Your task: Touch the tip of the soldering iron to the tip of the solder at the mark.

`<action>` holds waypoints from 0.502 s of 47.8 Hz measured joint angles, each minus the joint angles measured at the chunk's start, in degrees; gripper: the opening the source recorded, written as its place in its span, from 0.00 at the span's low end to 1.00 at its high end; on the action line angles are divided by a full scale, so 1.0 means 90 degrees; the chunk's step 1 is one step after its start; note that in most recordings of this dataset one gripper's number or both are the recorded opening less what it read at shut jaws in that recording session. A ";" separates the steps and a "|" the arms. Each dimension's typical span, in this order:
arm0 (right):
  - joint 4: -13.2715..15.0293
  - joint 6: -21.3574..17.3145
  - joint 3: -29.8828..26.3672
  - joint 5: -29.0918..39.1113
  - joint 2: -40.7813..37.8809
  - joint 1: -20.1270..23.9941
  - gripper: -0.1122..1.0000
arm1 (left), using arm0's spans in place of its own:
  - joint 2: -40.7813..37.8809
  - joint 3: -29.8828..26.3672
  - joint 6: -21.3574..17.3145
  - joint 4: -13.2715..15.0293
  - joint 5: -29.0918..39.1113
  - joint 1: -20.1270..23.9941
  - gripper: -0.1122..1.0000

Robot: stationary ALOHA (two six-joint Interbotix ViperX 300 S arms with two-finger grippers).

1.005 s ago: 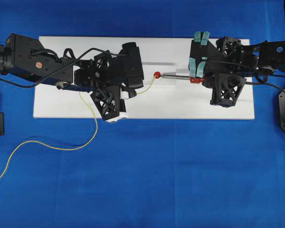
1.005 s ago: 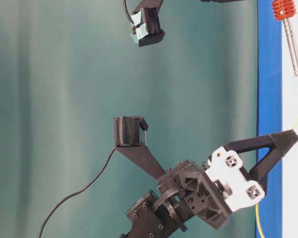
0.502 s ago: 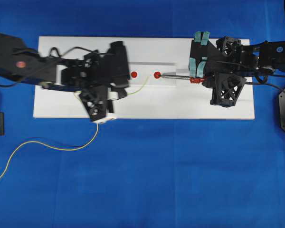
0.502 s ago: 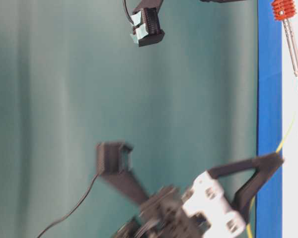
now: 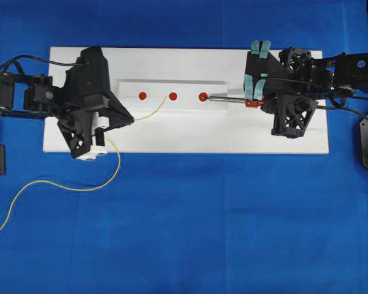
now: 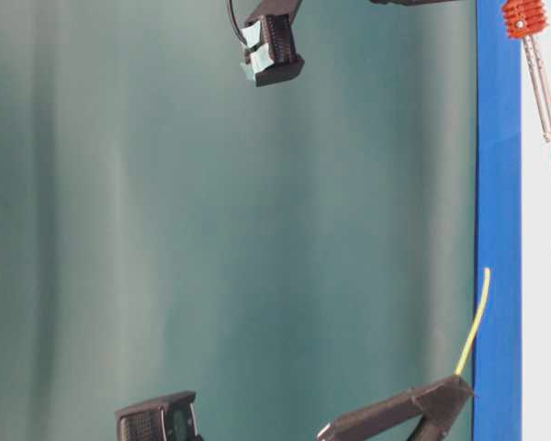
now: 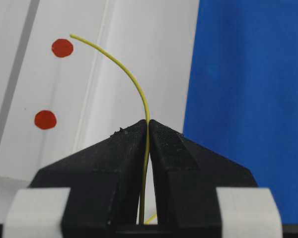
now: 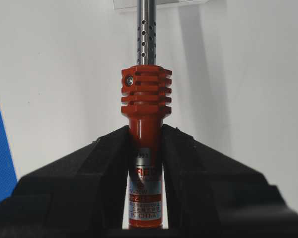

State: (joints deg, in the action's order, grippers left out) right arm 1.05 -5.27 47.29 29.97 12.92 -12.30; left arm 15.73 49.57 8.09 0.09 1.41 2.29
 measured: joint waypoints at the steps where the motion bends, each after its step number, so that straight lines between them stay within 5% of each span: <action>1: -0.0010 0.0000 0.0000 -0.0010 0.0029 0.0000 0.16 | 0.0020 0.0010 0.0000 0.0000 -0.0010 0.0010 0.12; 24: -0.0010 -0.0361 0.0947 -0.0723 0.1943 0.0000 0.16 | 0.0684 0.0625 0.0000 0.0000 -0.0410 0.0000 0.12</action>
State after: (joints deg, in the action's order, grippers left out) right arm 0.97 -8.53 55.81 23.47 30.41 -12.30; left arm 21.88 55.20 8.09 0.09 -2.29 2.29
